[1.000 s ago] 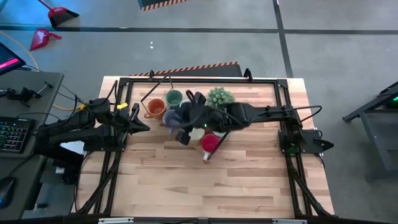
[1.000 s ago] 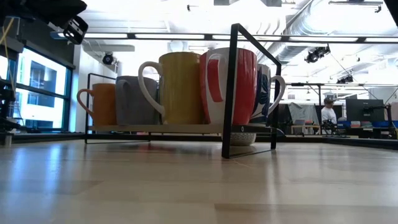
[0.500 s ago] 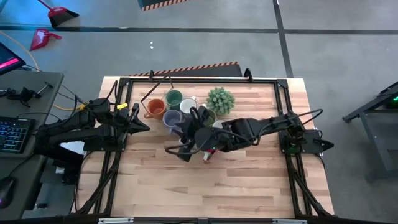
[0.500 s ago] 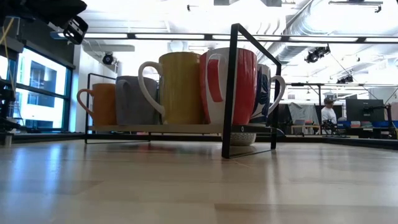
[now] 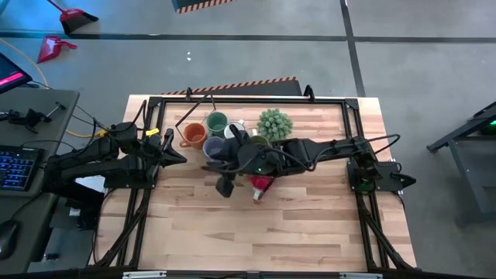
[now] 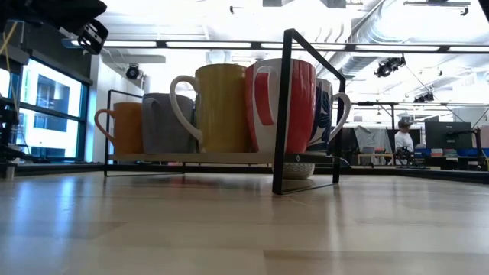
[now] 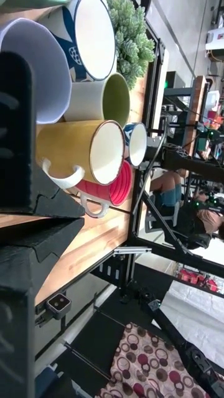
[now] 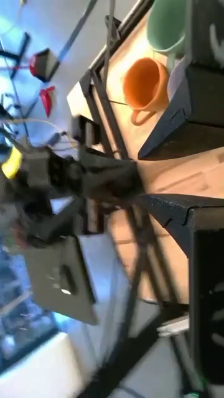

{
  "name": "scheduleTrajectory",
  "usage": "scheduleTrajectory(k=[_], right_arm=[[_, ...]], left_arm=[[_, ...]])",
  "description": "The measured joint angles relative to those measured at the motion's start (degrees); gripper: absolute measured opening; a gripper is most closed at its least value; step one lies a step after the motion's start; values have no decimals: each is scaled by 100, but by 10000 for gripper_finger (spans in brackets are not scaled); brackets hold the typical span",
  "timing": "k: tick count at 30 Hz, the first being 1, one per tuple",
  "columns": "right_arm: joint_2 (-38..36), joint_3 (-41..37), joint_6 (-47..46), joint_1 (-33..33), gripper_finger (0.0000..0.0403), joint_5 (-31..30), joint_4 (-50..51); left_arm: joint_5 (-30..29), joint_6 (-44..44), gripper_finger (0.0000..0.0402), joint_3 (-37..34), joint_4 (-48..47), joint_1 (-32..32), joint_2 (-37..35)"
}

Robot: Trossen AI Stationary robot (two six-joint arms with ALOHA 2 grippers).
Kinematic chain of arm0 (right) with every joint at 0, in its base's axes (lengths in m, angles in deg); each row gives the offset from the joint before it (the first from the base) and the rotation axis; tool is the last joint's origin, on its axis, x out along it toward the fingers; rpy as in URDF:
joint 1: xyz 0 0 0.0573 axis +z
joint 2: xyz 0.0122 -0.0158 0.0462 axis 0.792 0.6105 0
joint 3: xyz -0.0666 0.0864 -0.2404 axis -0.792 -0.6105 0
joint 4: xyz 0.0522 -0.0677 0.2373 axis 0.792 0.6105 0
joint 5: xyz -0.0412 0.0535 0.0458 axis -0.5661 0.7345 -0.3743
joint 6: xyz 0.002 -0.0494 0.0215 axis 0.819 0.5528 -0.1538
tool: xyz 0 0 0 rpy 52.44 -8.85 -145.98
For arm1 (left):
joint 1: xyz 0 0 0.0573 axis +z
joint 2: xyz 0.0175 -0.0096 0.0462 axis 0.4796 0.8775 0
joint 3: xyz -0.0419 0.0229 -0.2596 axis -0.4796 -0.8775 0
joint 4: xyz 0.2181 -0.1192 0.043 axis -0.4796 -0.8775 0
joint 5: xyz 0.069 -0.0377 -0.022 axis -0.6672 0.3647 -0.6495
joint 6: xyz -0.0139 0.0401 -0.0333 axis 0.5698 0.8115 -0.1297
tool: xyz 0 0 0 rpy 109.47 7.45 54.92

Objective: Place coffee mugs
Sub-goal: Adjust the yellow mug on the shelf

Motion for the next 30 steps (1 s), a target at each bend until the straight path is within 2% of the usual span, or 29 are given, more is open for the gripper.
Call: scheduleTrajectory(k=[2, 9, 13, 20, 26, 30], right_arm=[[60, 0, -60, -111, 75, -89, -214], [-51, -2, 1025, -389, 75, -63, -495], [-328, 0, 1153, -618, 75, -89, -188], [-470, -2, 715, -1007, 75, -88, 1140], [-515, -11, 252, -1075, 75, -726, 2113], [-789, -11, 97, -946, 75, -1381, 2611]], left_arm=[[0, -34, 0, 0, 1, 1, 1], [2, -353, 0, -1, 1, 1, -1], [1, -351, 0, -1, 3, 1, 0], [0, -305, 0, 1, 1, -1, 1], [0, -305, 0, 1, 1, -1, 1], [0, -308, 0, 1, 1, 1, 1]])
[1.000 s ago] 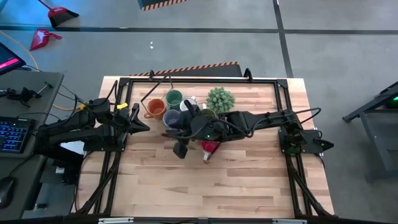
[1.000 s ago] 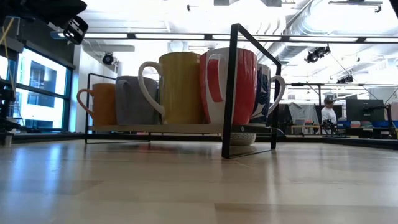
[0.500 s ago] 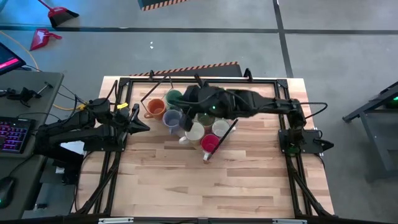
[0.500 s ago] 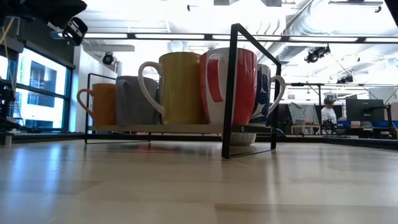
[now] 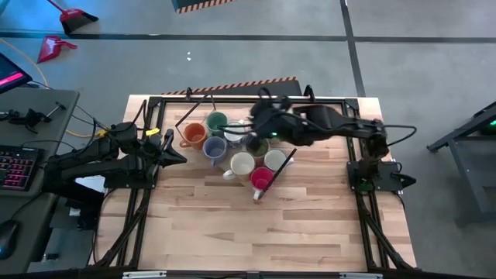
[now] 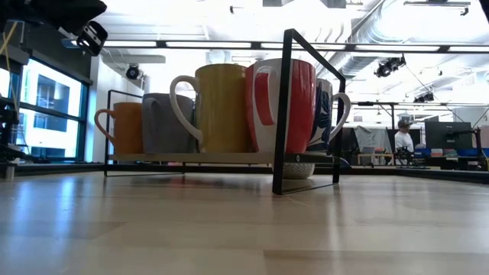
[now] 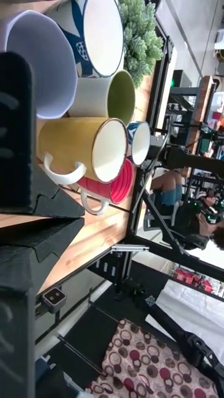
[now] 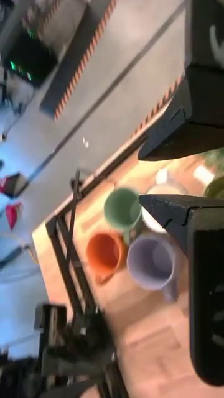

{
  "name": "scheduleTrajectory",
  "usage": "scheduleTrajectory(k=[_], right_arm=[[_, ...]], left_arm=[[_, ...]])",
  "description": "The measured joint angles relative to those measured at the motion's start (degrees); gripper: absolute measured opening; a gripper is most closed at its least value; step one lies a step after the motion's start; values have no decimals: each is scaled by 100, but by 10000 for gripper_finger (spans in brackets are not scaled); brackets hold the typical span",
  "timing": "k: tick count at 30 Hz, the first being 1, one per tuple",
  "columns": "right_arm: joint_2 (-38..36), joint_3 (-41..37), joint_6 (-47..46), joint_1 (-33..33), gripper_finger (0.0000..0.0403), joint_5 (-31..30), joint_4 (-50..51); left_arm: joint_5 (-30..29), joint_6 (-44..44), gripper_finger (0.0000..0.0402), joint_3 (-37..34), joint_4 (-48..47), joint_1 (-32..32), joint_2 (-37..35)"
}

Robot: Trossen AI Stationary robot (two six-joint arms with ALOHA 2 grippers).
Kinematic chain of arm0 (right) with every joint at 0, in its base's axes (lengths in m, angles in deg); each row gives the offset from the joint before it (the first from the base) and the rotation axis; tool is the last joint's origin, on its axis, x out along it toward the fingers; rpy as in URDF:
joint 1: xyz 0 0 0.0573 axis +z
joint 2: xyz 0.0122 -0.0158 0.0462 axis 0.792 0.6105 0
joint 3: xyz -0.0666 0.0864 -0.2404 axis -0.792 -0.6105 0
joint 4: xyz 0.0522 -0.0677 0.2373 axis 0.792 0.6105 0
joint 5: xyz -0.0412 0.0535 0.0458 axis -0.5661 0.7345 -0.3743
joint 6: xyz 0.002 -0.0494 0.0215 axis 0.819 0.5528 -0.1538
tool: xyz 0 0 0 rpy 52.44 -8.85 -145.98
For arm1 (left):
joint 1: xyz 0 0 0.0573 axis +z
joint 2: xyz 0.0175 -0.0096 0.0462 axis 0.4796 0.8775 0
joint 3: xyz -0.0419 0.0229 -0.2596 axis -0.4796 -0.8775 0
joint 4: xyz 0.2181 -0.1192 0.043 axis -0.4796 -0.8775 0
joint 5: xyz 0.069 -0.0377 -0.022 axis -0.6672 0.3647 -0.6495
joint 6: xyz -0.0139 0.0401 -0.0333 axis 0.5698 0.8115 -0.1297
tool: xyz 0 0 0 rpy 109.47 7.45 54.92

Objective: Place coffee mugs
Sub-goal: Adjust the yellow mug on the shelf

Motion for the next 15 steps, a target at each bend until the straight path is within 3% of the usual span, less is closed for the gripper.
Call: scheduleTrajectory(k=[8, 15], right_arm=[[-837, 4, -42, 304, 75, -525, 927], [-1285, 6, 17, 324, 69, -528, 1816]], left_arm=[[-338, -247, 0, -2, 9, 0, 0], [-492, -248, 0, -1, 234, -2, 0]])
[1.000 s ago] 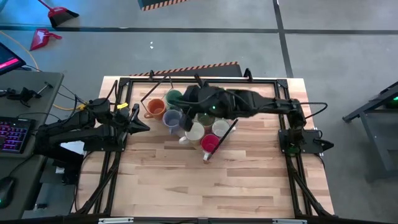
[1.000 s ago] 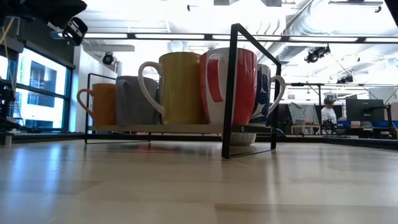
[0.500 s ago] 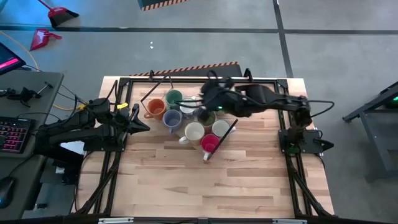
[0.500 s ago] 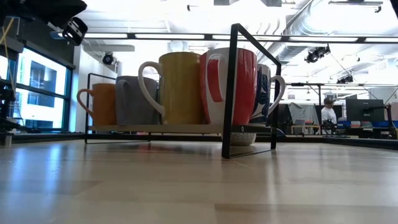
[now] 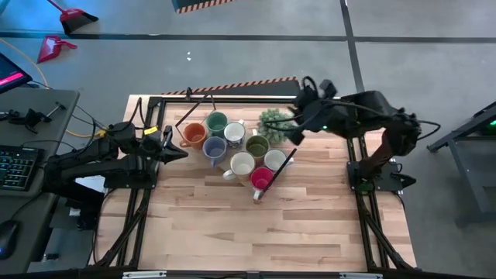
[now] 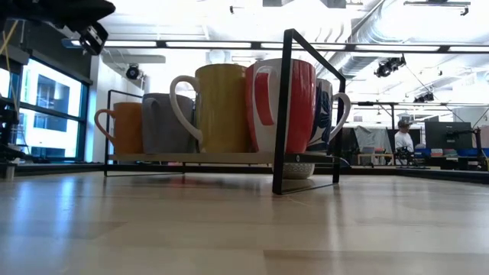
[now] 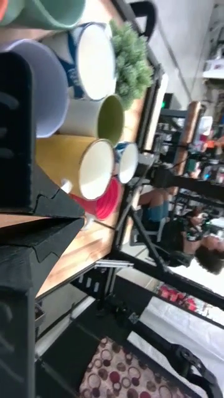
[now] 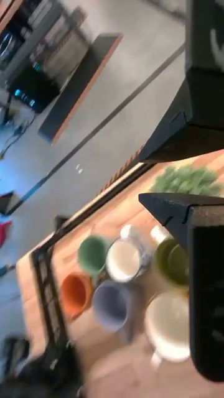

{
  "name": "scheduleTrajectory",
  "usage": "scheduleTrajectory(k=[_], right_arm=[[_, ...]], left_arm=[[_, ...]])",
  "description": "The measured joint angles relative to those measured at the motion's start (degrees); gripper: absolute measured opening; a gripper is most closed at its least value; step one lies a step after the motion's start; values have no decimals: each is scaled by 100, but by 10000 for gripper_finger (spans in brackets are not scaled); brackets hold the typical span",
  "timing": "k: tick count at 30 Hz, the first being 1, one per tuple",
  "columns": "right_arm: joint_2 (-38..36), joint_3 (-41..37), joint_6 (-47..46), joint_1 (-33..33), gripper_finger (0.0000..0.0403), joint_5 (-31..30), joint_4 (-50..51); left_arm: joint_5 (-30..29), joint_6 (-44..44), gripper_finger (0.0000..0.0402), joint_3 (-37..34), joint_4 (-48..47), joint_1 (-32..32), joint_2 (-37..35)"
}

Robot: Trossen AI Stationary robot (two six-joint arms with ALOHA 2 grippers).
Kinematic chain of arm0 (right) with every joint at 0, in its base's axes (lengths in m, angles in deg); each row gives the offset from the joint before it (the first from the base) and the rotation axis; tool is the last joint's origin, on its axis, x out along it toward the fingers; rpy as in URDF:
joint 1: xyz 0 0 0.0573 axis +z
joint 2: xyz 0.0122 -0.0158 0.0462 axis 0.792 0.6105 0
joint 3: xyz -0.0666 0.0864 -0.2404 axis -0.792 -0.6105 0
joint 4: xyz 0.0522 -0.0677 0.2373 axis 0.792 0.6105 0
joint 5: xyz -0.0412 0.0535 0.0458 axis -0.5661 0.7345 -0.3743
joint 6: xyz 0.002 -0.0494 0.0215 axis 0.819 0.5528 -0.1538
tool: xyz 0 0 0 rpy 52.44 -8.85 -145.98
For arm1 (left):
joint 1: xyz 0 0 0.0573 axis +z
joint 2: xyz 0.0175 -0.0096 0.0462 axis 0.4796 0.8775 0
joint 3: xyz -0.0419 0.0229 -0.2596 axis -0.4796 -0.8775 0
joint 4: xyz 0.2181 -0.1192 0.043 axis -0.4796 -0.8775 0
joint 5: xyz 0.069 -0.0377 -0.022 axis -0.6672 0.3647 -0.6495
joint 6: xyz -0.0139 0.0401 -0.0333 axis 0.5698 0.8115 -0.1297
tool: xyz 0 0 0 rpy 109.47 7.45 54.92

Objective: Place coffee mugs
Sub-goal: Adjust the yellow mug on the shelf

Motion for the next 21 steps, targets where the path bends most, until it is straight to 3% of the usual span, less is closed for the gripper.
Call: scheduleTrajectory(k=[3, 7, 10, 13, 16, 21], right_arm=[[-316, -348, -309, 77, 56, -268, 295], [-1176, -1696, -732, 325, 30, -642, 95], [-2106, -3007, -1030, 541, 10, -691, -606], [-3034, -4288, -720, 712, 2, -680, -1846], [-3891, -5537, -162, 716, 6, -248, -3196], [-4882, -7636, 757, 513, 6, 1168, -5744]], left_arm=[[-133, -23, 0, 1, 206, 2, -2], [-320, -51, 0, -1, 304, 2, 0], [-352, -113, 0, 1, 391, 2, 0], [-490, -252, 0, 1, 415, 0, 0], [-551, -303, 0, 1, 414, 0, 0], [-565, -305, 0, 1, 415, 0, 0]])
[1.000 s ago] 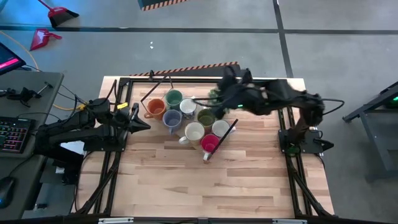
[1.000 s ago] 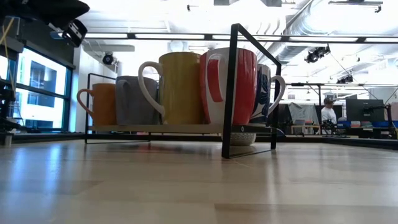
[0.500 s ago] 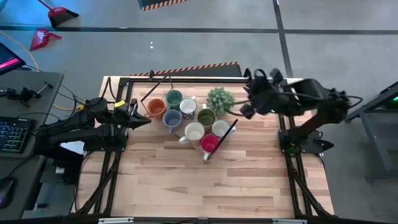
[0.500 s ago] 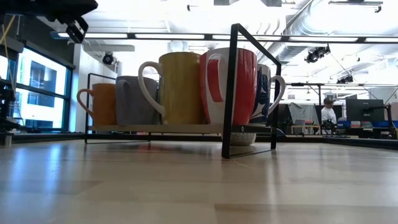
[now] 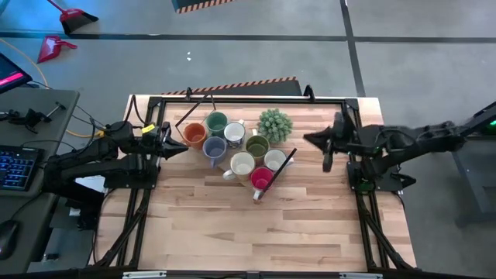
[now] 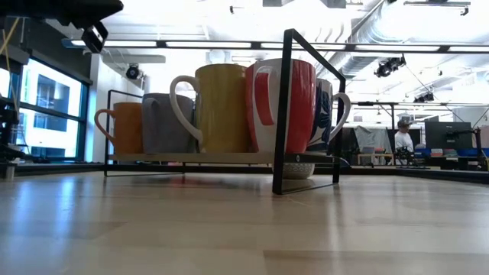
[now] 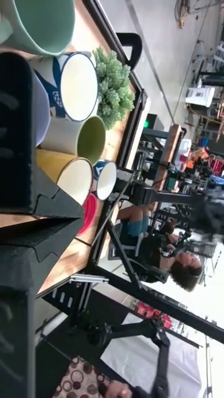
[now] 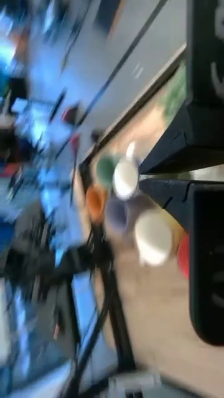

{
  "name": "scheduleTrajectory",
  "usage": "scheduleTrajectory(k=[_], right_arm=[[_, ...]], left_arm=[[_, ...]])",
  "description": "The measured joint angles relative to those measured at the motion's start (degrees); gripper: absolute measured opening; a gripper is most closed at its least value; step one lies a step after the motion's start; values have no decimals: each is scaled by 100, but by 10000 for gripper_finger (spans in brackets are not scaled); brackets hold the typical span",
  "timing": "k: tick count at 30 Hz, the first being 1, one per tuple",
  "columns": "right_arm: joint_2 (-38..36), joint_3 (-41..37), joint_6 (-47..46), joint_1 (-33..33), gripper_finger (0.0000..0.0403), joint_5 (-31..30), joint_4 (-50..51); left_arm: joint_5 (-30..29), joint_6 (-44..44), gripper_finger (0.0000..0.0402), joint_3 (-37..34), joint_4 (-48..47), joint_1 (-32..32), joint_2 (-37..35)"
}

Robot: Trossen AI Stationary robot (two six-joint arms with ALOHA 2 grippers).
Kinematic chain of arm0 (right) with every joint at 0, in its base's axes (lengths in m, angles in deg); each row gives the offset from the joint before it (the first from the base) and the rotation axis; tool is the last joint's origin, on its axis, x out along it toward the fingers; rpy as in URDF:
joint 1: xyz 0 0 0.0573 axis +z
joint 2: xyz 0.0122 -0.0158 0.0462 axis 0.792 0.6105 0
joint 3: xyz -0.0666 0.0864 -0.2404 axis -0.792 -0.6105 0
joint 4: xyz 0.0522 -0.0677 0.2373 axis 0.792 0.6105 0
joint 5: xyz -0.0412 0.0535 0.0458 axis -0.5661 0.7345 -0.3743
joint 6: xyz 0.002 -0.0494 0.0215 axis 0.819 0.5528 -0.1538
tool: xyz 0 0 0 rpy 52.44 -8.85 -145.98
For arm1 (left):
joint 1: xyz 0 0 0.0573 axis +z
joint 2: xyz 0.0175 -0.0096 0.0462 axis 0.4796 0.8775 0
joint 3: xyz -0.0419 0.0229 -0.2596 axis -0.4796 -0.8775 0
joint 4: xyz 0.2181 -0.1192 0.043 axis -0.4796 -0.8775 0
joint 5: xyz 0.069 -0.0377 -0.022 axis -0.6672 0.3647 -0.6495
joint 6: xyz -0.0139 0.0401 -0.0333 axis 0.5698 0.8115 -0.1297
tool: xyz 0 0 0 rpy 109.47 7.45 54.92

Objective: Place coffee mugs
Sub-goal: Adjust the yellow mug on the shelf

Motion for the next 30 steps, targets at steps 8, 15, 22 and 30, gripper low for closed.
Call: scheduleTrajectory(k=[8, 15, 22, 30], right_arm=[[-354, -2020, 793, -235, 6, 862, -2608], [-71, -2687, 1033, -430, 7, 1129, -3992], [233, -2666, 1072, -655, 7, 1105, -4530], [232, -2665, 1038, -745, 7, 696, -4505]], left_arm=[[-23, 2, 0, -1, -2, 0, 0], [-33, 446, 0, -1, -2, 0, 0], [-88, 616, 0, -2, 330, 0, 2], [-121, -1, 3, 0, 420, -113, 0]])
